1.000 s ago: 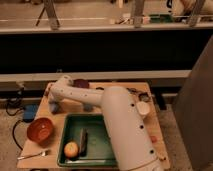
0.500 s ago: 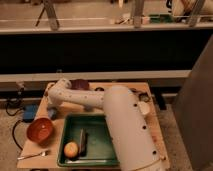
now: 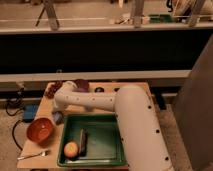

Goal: Wipe table surface with sponge

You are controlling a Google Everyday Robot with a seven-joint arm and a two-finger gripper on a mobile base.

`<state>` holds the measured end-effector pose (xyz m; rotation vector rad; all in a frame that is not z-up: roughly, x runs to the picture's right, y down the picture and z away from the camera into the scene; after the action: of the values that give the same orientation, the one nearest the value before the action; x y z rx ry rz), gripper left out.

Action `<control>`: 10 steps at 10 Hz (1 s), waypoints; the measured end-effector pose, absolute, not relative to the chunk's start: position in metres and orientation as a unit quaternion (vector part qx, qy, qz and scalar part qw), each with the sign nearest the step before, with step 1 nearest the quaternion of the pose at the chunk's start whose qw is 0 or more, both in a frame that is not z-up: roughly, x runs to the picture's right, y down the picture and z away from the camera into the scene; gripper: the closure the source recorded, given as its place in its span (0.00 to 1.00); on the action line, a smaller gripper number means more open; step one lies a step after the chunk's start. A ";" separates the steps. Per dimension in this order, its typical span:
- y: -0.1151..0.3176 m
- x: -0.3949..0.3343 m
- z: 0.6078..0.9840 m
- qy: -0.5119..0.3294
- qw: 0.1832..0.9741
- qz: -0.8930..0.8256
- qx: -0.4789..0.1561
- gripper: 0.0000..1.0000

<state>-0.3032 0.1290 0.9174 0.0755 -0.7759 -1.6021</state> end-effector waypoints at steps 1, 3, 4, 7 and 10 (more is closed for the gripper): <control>0.129 -0.296 0.919 -0.334 0.635 -0.696 0.030 1.00; 0.126 -0.280 0.926 -0.322 0.651 -0.687 0.021 1.00; 0.122 -0.276 0.931 -0.316 0.658 -0.683 0.019 1.00; 0.105 -0.271 0.948 -0.302 0.676 -0.672 0.018 1.00; 0.089 -0.278 0.960 -0.294 0.684 -0.667 0.020 1.00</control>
<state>-0.2776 0.0894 0.9602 0.0449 -0.6593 -1.4960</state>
